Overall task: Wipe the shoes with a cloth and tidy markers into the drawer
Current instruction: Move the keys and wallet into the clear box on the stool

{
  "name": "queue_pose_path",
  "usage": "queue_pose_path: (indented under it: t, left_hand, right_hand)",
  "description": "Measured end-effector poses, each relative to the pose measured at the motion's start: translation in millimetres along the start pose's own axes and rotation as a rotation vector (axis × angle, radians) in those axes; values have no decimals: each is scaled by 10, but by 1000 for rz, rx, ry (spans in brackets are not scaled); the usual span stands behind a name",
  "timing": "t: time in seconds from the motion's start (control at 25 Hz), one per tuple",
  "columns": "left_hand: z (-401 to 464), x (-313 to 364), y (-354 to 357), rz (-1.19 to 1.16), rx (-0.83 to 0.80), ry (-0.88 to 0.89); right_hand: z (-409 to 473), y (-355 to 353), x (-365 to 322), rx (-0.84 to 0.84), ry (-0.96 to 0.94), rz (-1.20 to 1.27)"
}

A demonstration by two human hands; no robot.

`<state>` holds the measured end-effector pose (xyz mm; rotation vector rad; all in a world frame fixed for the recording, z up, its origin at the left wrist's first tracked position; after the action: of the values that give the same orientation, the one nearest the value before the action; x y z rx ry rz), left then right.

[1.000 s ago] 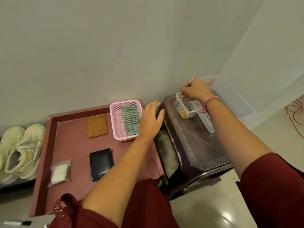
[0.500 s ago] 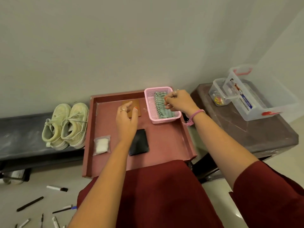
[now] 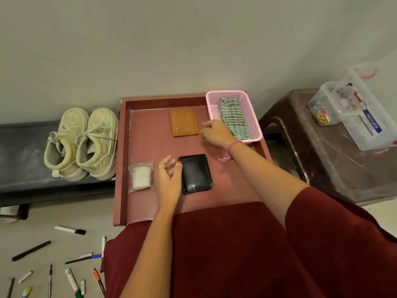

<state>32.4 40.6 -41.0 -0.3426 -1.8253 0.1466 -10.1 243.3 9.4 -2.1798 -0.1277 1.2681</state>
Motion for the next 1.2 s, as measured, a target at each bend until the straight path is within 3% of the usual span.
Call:
queue_pose_path:
  t: [0.16, 0.56, 0.68, 0.84, 1.04, 1.2]
  left_hand:
    - [152, -137, 95, 26, -37, -108]
    - [317, -244, 68, 328, -49, -193]
    - [263, -246, 116, 342, -104, -209]
    - [174, -213, 189, 468, -114, -156]
    - [13, -143, 346, 619, -109, -110]
    - [-69, -125, 399, 571, -53, -191]
  right_hand:
    - [294, 301, -72, -10, 5, -148]
    - [719, 556, -3, 176, 185, -330]
    - [718, 555, 71, 197, 254, -86]
    - [609, 480, 72, 192, 156, 208]
    - [22, 158, 272, 153, 121, 599]
    - [-509, -142, 493, 124, 114, 799]
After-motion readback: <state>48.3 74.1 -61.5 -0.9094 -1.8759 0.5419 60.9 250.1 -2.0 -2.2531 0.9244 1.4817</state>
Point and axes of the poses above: each hand's wrist, its own z-axis towards the middle knuckle, its own y-axis out of the palm, x = y × z, the point moved 5 cm from there along z, towards the middle knuckle, and after that the axes turned 6 degrees about z, right-handed, at the moved point
